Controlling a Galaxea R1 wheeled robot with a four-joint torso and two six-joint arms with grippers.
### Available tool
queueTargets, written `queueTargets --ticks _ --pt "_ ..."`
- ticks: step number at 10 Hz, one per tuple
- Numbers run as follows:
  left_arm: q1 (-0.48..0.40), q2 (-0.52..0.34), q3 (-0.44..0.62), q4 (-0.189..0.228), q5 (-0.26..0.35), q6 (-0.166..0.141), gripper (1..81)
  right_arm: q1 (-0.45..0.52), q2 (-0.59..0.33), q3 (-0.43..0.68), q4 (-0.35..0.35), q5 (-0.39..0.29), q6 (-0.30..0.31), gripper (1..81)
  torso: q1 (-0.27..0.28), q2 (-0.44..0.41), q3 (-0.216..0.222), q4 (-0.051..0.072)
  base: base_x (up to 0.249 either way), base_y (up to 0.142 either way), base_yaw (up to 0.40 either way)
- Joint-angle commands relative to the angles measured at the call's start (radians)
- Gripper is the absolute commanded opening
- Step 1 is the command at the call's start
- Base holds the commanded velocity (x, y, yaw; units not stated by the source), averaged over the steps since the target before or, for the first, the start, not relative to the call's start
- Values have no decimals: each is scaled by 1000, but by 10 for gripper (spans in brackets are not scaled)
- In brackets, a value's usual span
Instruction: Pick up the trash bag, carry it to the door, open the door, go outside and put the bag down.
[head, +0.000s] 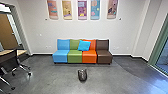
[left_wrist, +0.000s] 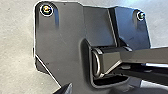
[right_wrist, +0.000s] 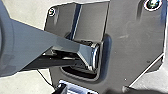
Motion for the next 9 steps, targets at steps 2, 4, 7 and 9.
queueTargets --ticks 2,4,7,9 --pt "-34 -3 3 3 58 4 811 38 -4 8 -6 -61 -4 811 0 0 0 0 145 0 0" --pt "-36 -3 3 6 58 4 811 39 -4 8 -6 -63 -4 811 0 0 0 0 145 0 0" --pt "-36 -2 3 7 58 4 811 39 -4 8 -6 -61 -4 811 0 0 0 0 145 0 0" --pt "-34 -3 3 7 58 4 811 39 -4 8 -6 -61 -4 811 0 0 0 0 145 0 0"
